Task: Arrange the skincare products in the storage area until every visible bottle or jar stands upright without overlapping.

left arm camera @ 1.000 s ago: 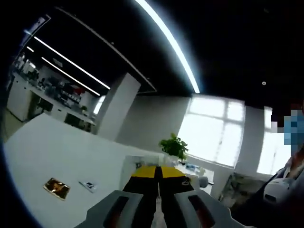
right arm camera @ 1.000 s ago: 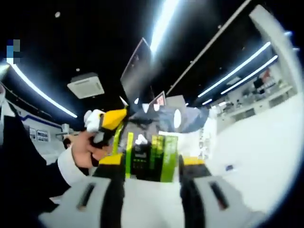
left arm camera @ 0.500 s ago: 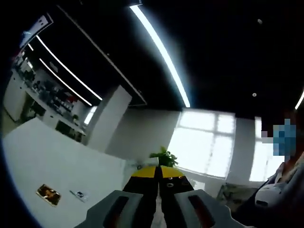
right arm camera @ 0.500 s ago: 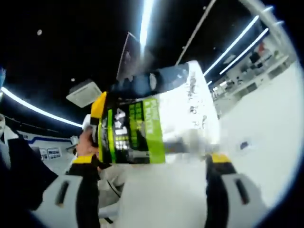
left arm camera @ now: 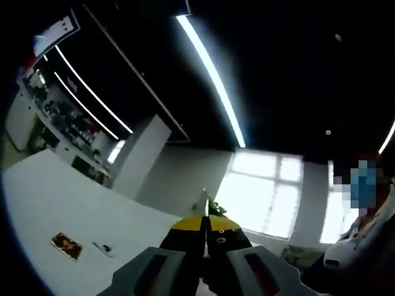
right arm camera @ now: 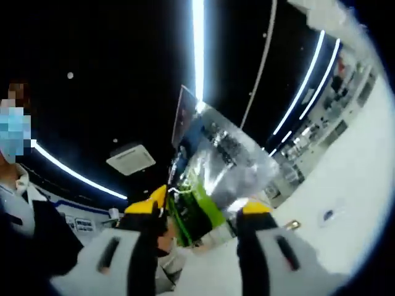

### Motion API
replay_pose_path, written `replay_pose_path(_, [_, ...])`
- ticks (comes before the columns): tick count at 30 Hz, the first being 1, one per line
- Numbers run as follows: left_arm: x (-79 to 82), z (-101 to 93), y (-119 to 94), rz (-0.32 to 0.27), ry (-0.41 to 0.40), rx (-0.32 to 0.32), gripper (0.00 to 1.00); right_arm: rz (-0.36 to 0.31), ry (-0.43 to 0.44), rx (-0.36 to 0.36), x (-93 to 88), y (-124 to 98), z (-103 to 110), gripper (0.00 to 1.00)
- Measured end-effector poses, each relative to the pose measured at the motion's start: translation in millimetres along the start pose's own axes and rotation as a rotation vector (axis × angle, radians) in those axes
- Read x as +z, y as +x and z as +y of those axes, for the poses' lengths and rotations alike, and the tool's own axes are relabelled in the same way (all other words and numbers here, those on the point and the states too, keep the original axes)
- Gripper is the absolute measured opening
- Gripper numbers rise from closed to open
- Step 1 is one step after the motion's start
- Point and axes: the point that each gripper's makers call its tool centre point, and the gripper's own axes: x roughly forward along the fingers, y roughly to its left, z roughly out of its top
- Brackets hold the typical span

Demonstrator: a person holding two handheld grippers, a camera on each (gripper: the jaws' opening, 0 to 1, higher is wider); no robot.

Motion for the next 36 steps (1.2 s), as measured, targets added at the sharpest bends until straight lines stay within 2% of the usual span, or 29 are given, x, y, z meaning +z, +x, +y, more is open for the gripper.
replay_pose_path(2, [-3.9, 6.3, -5.7, 0.007, -0.005, 0.029, 0.00, -0.008, -0.008, 0.018, 1.6, 0.2, 2.7, 0.32])
replay_pose_path(3, [-6.1, 8.5, -7.2, 0.014, -0.004, 0.039, 0.00, -0.001, -0.014, 0.037, 0.4, 0.4, 5.7, 0.22])
replay_pose_path(5, [-11.5, 14.5, -10.5, 0.032, 0.009, 0.066, 0.00, 0.022, -0.088, 0.043, -1.1, -0.2, 9.4, 0.06])
replay_pose_path(6, [-13.6, 16.9, -11.4, 0.042, 0.012, 0.072, 0.00, 0.030, -0.115, 0.047, -1.8, -0.5, 12.3, 0.03])
replay_pose_path(8, [-15.1, 21.1, -12.1, 0.047, 0.016, 0.081, 0.00, 0.040, -0.156, 0.027, -3.7, 0.0, 14.7, 0.02])
replay_pose_path(10, [-16.6, 24.5, -13.2, 0.053, 0.009, 0.081, 0.00, 0.049, -0.191, 0.009, -2.4, 0.3, 8.0, 0.01])
replay_pose_path(13, [-22.1, 26.4, -14.6, 0.073, 0.024, 0.080, 0.00, 0.050, -0.162, 0.018, -3.4, -0.7, 11.3, 0.01])
replay_pose_path(16, [-25.9, 23.4, -16.7, 0.092, 0.016, 0.042, 0.00, 0.048, -0.146, 0.028, -2.7, -1.8, 14.5, 0.00])
replay_pose_path(19, [-27.3, 24.3, -18.5, 0.114, 0.088, 0.048, 0.01, 0.068, -0.149, 0.036, -5.7, -1.7, 18.1, 0.00])
replay_pose_path(21, [-28.0, 22.1, -18.0, 0.126, 0.125, 0.039, 0.05, 0.100, -0.145, 0.031, -11.1, -1.3, 16.9, 0.00])
replay_pose_path(23, [-33.9, 20.4, -17.2, 0.171, 0.173, 0.032, 0.13, 0.128, -0.142, 0.025, -16.4, -0.8, 15.2, 0.00])
replay_pose_path(25, [-41.0, 23.2, -17.3, 0.221, 0.224, 0.044, 0.15, 0.136, -0.151, 0.036, -17.5, -0.9, 17.3, 0.00])
replay_pose_path(26, [-48.8, 21.4, -17.6, 0.263, 0.223, 0.031, 0.15, 0.142, -0.149, 0.048, -18.6, -0.6, 19.7, 0.00])
replay_pose_path(27, [-52.5, 20.2, -16.6, 0.279, 0.230, 0.024, 0.16, 0.152, -0.149, 0.055, -20.7, -0.1, 21.3, 0.00])
replay_pose_path(28, [-55.9, 18.8, -14.8, 0.288, 0.242, 0.023, 0.17, 0.183, -0.157, 0.055, -26.6, 0.1, 21.7, 0.00])
replay_pose_path(30, [-58.4, 24.5, -15.8, 0.302, 0.270, 0.054, 0.22, 0.183, -0.165, 0.043, -26.5, 0.7, 21.2, 0.00])
replay_pose_path(32, [-60.2, 25.0, -17.3, 0.314, 0.268, 0.051, 0.21, 0.197, -0.169, 0.032, -26.7, -3.1, 16.2, 0.00])
replay_pose_path(35, [-62.2, 26.2, -18.9, 0.332, 0.297, 0.060, 0.21, 0.216, -0.181, 0.051, -27.7, -5.4, 19.7, 0.00])
replay_pose_path(36, [-61.5, 25.8, -19.0, 0.331, 0.307, 0.062, 0.21, 0.250, -0.206, 0.052, -31.8, -7.9, 19.2, 0.00])
